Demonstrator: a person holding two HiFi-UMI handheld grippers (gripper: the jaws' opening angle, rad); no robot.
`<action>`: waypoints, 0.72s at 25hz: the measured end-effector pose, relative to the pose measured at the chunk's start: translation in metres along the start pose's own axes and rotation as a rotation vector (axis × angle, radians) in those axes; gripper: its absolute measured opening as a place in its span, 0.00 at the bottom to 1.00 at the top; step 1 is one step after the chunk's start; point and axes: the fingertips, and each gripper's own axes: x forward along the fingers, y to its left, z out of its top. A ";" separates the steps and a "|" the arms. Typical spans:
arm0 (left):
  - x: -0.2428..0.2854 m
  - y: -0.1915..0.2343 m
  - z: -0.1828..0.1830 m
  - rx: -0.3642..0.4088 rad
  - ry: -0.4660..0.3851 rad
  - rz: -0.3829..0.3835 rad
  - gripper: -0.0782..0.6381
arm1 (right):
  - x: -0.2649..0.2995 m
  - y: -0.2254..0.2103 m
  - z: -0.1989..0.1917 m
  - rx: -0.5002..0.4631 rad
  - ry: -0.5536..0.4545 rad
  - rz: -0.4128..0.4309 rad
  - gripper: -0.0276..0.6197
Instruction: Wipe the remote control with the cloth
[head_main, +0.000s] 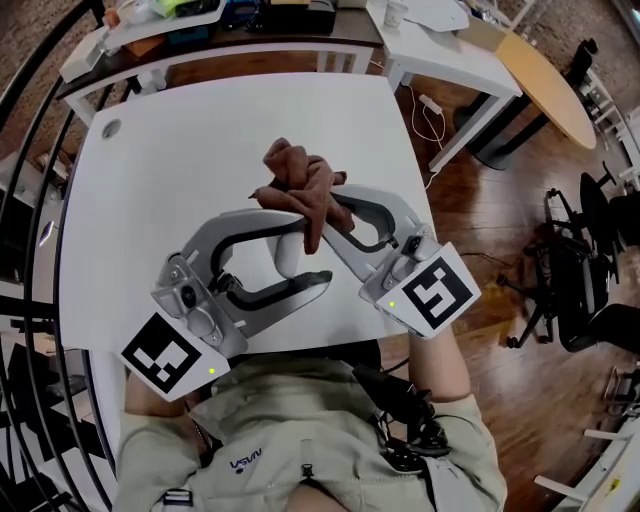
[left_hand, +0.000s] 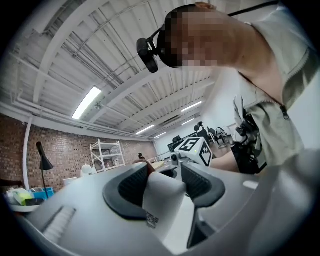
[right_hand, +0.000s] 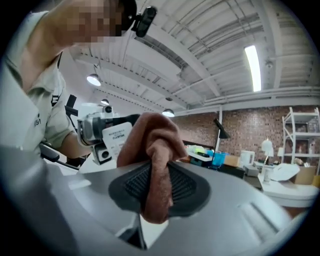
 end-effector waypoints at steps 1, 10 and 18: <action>0.000 0.000 0.000 0.005 -0.001 0.000 0.42 | 0.003 0.002 -0.006 -0.006 0.022 0.011 0.16; -0.001 0.001 0.005 0.019 -0.017 0.011 0.42 | 0.014 -0.003 -0.065 -0.003 0.269 -0.034 0.16; -0.001 0.002 0.003 0.022 -0.013 0.024 0.42 | 0.008 -0.013 -0.102 0.015 0.427 -0.090 0.16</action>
